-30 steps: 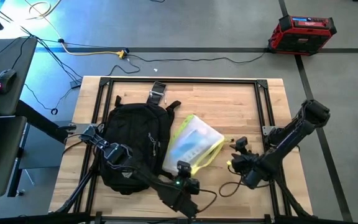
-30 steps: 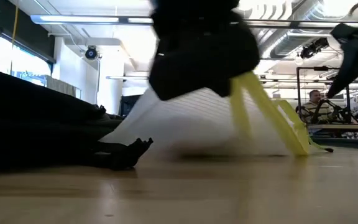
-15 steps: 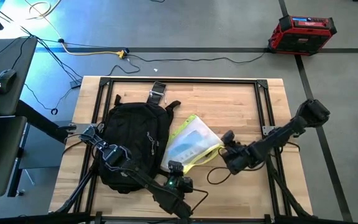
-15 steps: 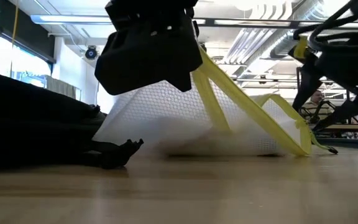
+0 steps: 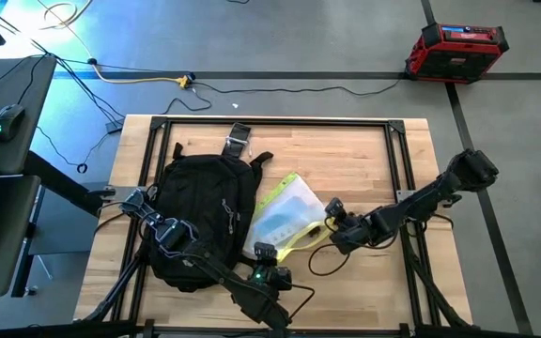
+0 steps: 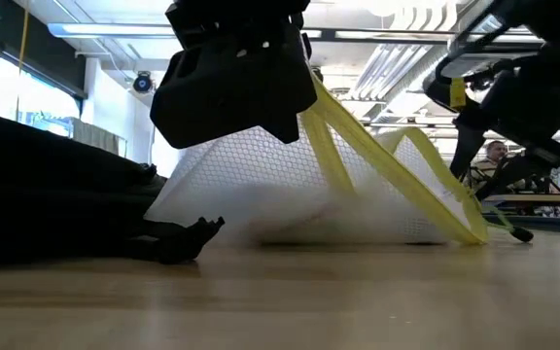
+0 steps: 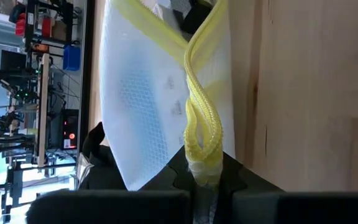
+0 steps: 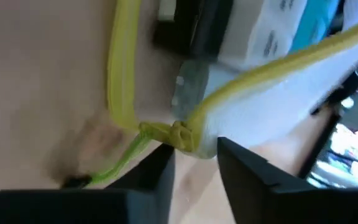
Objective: Unpack backpack
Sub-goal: Close the green zip bag
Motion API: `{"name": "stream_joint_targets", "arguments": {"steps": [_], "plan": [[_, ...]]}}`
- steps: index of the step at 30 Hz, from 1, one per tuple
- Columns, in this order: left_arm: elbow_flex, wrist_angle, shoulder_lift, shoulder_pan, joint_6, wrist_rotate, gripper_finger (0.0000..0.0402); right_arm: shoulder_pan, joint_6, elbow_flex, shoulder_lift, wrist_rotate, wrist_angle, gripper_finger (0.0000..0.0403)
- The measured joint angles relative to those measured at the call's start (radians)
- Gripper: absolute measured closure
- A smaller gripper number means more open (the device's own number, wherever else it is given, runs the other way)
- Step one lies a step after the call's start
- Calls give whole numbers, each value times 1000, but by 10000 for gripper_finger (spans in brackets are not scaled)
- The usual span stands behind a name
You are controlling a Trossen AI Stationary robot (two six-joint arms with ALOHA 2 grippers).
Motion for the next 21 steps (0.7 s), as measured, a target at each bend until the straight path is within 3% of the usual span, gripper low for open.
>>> {"name": "stream_joint_targets", "arguments": {"steps": [5, 9, 15, 21], "plan": [[0, 0, 0, 0, 0, 1, 401, -2, 89, 0, 3, 18, -16, 391], [0, -2, -1, -6, -22, -44, 401, 27, 332, 10, 3, 14, -67, 399], [-2, 0, -65, -23, -102, -199, 401, 157, 772, 99, 3, -41, -346, 401], [-2, 0, -175, 6, -122, -259, 401, 288, 1058, 246, -49, -49, -591, 402]]}}
